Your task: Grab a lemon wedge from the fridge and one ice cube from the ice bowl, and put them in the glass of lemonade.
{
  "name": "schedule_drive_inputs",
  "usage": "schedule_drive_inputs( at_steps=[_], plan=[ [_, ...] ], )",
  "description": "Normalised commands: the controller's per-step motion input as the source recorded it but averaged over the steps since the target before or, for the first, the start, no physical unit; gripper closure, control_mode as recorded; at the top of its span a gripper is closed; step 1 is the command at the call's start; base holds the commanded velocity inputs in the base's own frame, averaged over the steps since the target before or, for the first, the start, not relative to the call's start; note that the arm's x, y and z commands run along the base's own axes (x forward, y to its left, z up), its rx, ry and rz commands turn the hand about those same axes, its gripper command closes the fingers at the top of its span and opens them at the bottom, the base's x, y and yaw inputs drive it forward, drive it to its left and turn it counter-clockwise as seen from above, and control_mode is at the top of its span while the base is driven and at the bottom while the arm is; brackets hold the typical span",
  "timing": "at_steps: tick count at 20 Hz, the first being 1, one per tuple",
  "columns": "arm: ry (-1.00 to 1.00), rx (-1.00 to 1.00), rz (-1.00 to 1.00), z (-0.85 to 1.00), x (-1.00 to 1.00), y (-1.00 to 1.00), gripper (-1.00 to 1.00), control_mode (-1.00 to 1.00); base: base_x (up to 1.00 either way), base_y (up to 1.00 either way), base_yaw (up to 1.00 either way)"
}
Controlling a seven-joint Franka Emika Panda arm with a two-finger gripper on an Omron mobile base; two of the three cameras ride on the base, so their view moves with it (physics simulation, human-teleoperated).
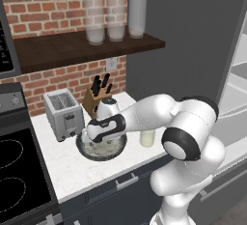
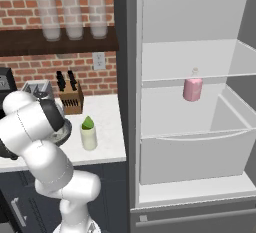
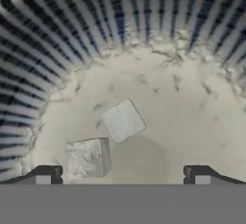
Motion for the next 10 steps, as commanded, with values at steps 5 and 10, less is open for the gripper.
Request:
schedule_drive_inputs(
  at_steps=[5, 10],
  plan=[
    [0.0, 0.0, 0.0, 0.0, 0.0, 0.09, -1.0, -1.0, 0.0, 0.0, 0.0],
    [0.0, 0.0, 0.0, 0.0, 0.0, 0.0, -1.0, -1.0, 0.0, 0.0, 0.0]
  ],
)
